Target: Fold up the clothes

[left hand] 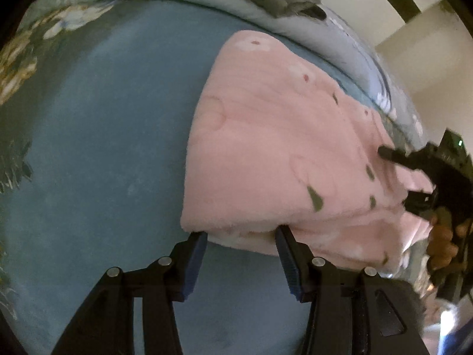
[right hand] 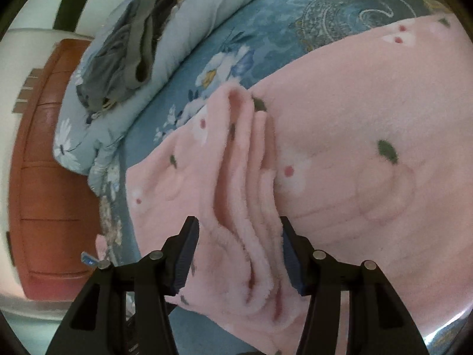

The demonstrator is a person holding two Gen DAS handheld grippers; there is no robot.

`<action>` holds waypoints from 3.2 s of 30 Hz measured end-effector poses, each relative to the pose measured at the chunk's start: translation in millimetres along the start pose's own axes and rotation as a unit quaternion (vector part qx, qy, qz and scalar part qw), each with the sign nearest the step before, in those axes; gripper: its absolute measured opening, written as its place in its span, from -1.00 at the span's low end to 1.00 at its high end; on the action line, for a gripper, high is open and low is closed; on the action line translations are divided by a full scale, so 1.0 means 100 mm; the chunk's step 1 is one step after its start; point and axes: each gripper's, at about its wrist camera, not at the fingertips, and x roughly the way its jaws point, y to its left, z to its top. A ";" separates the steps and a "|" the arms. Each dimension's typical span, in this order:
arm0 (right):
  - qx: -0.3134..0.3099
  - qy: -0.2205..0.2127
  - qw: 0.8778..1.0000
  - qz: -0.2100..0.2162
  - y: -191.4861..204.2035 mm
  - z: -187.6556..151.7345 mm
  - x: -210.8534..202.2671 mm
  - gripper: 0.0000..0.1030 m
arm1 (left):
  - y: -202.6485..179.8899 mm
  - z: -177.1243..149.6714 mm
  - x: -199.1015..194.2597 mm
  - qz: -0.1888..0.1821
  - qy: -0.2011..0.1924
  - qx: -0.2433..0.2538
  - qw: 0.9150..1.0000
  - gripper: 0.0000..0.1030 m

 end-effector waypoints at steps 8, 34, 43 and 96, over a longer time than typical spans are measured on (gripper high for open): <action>-0.059 -0.034 0.998 0.010 0.24 0.04 -0.41 -0.70 | 0.00 -0.02 -0.04 -0.006 -0.001 -0.004 1.000 0.01; 0.071 -0.196 0.978 0.004 -1.43 -0.45 -1.75 -0.08 | -0.35 0.10 -0.45 0.016 -0.052 0.013 0.998 0.05; 0.254 -0.291 0.922 0.013 -2.77 -0.77 -2.28 0.26 | -0.94 0.21 -0.04 -0.003 -0.011 0.091 0.996 0.12; -0.293 -0.077 0.924 -0.232 2.07 -0.92 0.42 -0.45 | 1.15 -0.14 -0.79 -0.091 -0.114 -0.177 0.973 0.19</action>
